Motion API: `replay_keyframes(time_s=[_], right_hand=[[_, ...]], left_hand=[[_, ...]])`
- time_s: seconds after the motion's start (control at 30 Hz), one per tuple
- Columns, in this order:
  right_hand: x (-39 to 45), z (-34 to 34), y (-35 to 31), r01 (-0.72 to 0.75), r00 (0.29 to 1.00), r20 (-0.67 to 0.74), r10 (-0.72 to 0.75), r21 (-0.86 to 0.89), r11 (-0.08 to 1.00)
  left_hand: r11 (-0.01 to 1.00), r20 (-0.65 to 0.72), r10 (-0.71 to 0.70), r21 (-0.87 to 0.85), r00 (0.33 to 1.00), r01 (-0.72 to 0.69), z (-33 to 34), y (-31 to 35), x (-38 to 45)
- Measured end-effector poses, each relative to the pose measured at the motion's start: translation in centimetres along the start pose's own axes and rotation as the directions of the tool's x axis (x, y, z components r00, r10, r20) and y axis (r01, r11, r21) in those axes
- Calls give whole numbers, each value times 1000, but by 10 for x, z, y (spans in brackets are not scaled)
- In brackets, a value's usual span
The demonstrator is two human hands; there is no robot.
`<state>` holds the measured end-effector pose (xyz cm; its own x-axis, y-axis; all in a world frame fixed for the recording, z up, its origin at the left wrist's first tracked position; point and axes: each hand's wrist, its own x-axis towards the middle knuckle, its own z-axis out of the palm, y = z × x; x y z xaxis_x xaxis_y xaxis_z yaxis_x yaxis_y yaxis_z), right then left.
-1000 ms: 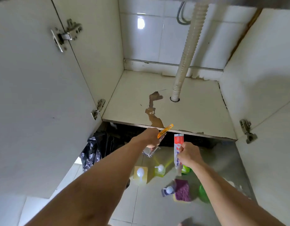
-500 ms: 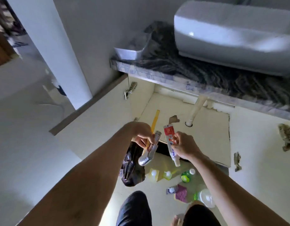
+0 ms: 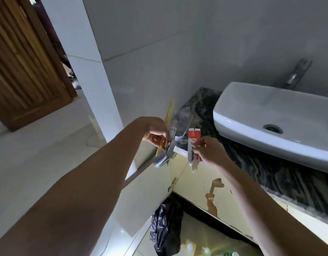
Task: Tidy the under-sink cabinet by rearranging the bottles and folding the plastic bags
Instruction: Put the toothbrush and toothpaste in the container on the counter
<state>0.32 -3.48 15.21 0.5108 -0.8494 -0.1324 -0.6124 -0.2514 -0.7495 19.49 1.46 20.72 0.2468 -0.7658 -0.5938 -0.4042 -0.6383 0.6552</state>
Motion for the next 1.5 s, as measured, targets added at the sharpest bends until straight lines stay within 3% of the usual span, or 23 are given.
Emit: replay_keyframes(time_s=[0.17,0.33,0.6,0.73,1.07,1.3,1.5], right_hand=[[67,4,-25,-110,991,-41,125,262,959],[119,20,-34,-210,970,-46,237,326,922],[165,47,-31,-255,957,-114,266,101,962],[173,55,-31,-209,969,-158,193,-93,974],[176,55,-25,-128,987,-133,88,-339,932],[175,64,-26,-179,974,-195,119,-328,927],[183,61,-19,-195,972,-186,142,-313,930]], left_hand=[[993,-69,-82,79,994,87,-41,40,55],[969,-70,-119,208,990,131,-56,59,113],[912,-36,-183,368,982,183,-49,52,181],[929,38,-239,301,970,217,-49,48,204],[943,115,-289,207,951,261,-44,25,217],[844,92,-270,502,958,189,-33,32,215],[807,150,-262,576,953,131,-37,42,216]])
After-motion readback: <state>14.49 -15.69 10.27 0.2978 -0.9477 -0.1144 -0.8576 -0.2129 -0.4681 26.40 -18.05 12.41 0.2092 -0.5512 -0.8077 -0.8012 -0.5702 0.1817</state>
